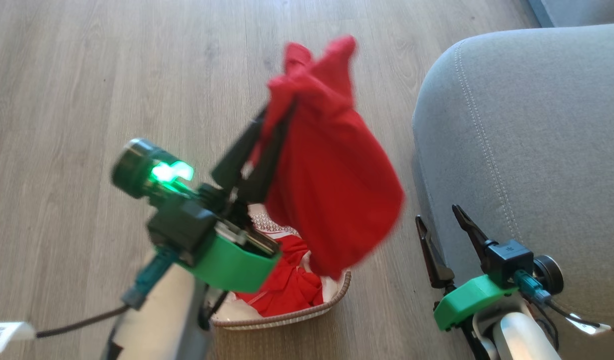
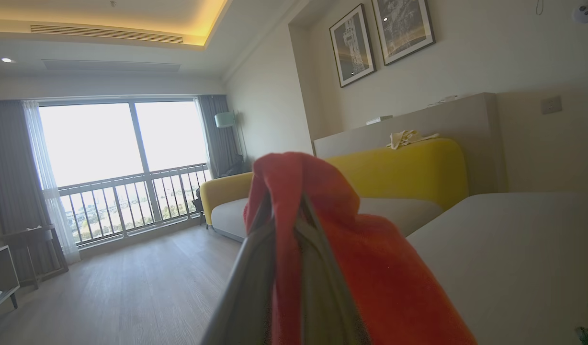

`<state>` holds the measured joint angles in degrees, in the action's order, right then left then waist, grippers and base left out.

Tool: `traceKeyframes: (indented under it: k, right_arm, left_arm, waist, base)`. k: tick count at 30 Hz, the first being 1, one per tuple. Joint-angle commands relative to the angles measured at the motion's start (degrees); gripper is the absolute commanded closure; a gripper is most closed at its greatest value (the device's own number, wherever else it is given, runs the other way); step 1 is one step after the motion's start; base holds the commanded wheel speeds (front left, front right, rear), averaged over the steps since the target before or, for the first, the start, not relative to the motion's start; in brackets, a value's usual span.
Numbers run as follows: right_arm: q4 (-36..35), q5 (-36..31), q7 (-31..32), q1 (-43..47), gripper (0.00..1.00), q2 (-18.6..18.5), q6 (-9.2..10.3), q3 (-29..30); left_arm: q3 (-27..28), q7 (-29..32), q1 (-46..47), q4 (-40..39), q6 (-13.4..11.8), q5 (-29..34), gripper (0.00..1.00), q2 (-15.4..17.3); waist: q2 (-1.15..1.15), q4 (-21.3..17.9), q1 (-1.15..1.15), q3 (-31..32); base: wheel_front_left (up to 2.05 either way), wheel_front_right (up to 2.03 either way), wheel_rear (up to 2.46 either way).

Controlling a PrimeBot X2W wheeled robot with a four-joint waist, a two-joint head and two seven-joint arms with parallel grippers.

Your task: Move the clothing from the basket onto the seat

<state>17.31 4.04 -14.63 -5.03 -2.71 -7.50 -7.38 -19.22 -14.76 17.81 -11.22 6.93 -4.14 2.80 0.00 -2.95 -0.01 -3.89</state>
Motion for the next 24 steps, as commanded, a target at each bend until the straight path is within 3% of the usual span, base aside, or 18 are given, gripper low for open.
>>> traceKeyframes:
  k: [1, 8, 24]
  right_arm:
    - [-1.5, -0.1, -0.4, -0.7, 0.00, -0.2, 0.01, -1.3]
    - [-2.4, -0.2, -0.4, -0.3, 0.00, -0.2, 0.01, -1.2]
    - [-3.6, -1.9, -0.4, -0.6, 0.00, -0.2, 0.01, -0.5]
  left_arm:
    - [0.3, -0.2, 1.6, -1.6, 0.3, -0.5, 1.00, 0.2]
    - [-5.1, -0.2, 1.0, -0.1, 0.5, -1.3, 1.00, 0.8]
    - [-5.3, -0.2, 1.2, 0.7, 0.6, -2.1, 1.00, 1.0]
  waist:
    - [0.00, -0.1, 0.01, 0.2]
    - [0.00, -0.6, 0.01, 0.6]
    - [0.00, -1.2, 0.01, 0.3]
  base:
    - [0.00, 0.00, 0.00]
    - [0.00, 0.00, 0.00]
    - [0.00, 0.00, 0.00]
